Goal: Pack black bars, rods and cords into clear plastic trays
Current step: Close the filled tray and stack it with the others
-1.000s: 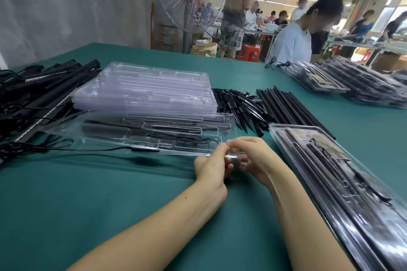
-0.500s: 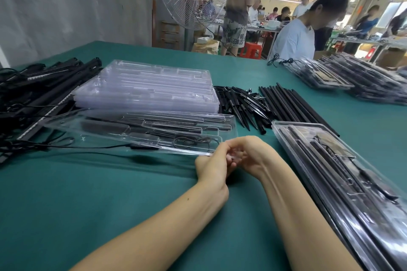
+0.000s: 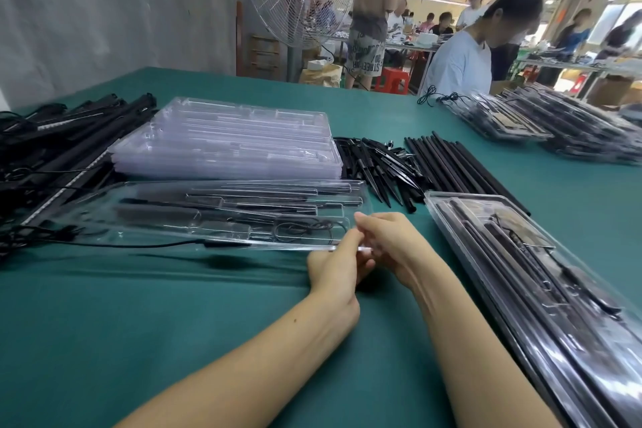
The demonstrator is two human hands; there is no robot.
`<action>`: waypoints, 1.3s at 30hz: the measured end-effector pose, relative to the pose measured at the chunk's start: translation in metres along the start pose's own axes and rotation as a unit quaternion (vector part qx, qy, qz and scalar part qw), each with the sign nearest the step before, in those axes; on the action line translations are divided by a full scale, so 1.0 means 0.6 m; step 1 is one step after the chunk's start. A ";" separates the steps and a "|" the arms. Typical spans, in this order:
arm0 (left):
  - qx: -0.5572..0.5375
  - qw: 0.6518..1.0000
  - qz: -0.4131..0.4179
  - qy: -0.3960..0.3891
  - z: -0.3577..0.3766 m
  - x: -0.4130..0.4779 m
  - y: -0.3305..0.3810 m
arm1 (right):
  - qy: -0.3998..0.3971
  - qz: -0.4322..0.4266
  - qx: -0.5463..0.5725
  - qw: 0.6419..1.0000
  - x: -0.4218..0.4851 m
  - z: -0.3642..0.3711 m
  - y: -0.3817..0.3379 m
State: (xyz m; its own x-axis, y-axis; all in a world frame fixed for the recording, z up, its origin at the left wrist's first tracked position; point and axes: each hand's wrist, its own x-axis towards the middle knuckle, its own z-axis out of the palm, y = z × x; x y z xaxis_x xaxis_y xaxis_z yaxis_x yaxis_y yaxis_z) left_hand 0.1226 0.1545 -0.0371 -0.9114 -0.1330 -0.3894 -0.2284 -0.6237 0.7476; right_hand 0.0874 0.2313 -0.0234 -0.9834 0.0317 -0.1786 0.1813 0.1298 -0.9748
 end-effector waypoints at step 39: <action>-0.011 1.000 -0.011 -0.016 0.000 0.004 0.006 | -0.016 0.066 0.029 0.997 -0.015 -0.015 -0.012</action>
State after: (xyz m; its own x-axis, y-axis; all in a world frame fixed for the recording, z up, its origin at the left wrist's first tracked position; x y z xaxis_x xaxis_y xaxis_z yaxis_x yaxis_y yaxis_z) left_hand 0.1195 0.1521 -0.0350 -0.9170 -0.0952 -0.3874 -0.2403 -0.6431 0.7271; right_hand 0.0952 0.2389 -0.0132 -0.9509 0.0131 -0.3093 0.3095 0.0686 -0.9484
